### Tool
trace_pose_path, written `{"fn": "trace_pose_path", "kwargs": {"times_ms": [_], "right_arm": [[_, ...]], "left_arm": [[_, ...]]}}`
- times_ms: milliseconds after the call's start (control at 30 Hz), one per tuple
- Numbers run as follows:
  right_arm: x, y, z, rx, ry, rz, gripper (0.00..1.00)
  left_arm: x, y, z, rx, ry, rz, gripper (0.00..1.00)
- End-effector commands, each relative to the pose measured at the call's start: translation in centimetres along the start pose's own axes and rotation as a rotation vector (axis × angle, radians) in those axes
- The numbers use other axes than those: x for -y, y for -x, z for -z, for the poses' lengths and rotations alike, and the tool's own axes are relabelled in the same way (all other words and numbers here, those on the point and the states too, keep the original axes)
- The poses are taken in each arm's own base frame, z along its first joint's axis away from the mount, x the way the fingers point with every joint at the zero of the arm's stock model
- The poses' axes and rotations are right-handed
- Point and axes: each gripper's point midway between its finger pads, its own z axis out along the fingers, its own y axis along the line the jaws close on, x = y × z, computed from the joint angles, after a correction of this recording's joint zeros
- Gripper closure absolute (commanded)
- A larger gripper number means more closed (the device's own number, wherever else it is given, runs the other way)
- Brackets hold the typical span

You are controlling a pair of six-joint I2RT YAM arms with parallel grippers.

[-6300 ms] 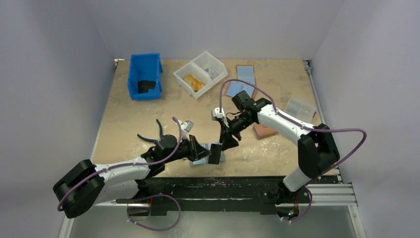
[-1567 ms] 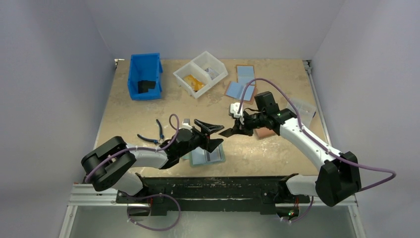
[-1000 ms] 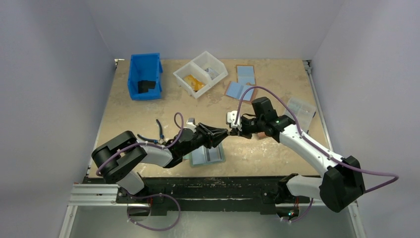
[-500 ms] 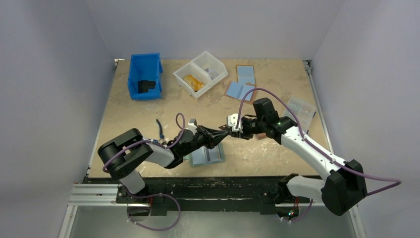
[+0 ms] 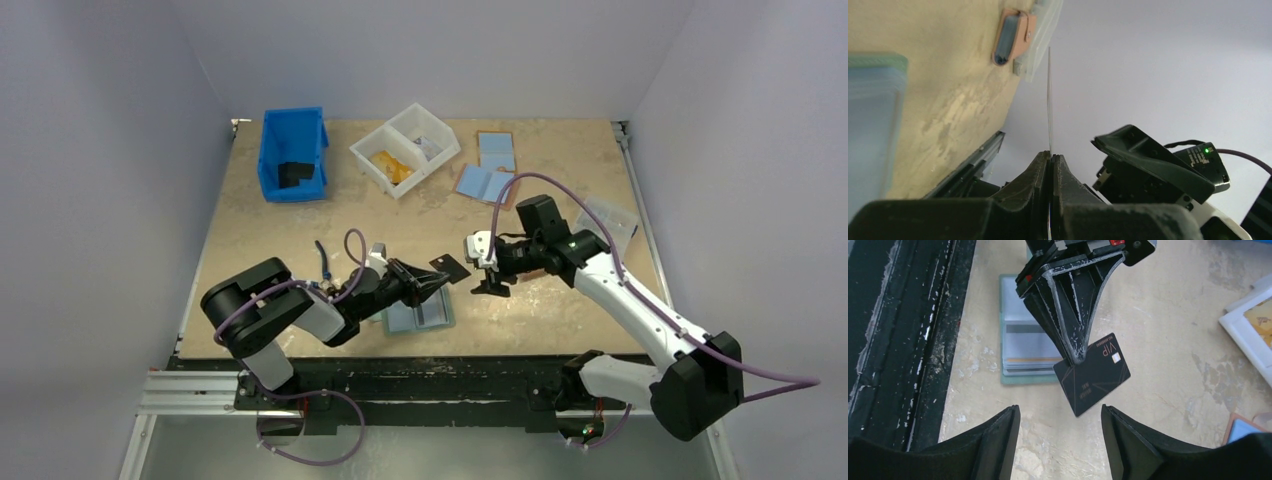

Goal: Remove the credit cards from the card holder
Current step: Place the credit card in the storage box.

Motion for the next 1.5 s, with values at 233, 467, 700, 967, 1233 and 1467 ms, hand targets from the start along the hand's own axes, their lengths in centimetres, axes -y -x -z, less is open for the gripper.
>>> {"fn": "trace_pose_path", "kwargs": {"times_ms": [233,467,700,967,1233,1467], "right_arm": [[1.3,2.8,3.2,0.082,-0.059,0.008,0.32],[1.5,2.5,3.3,0.075,-0.08,0.013,0.32],[1.6,2.4,3.3,0.073,-0.093,0.015,0.32],[2.0,1.5,3.0,0.051,-0.118,0.012,0.32],[2.3,0.7,2.7,0.034,-0.142,0.016,0.32],[2.2,0.3,2.3,0.033,-0.139,0.017,0.32]], "left_arm": [[0.6,4.2,3.7,-0.098,0.016,-0.626,1.0],[3.1,10.4,5.8,0.047,0.422,-1.24,1.0],[8.8,11.3,6.8,0.083,0.423,-1.485,1.0],[12.8,13.4,7.8,0.081,0.498,-1.618,1.0],[16.2,17.5,10.1,0.183,0.564,-1.718,1.0],[17.8,24.1,12.9,0.329,0.707,-1.646,1.0]]}}
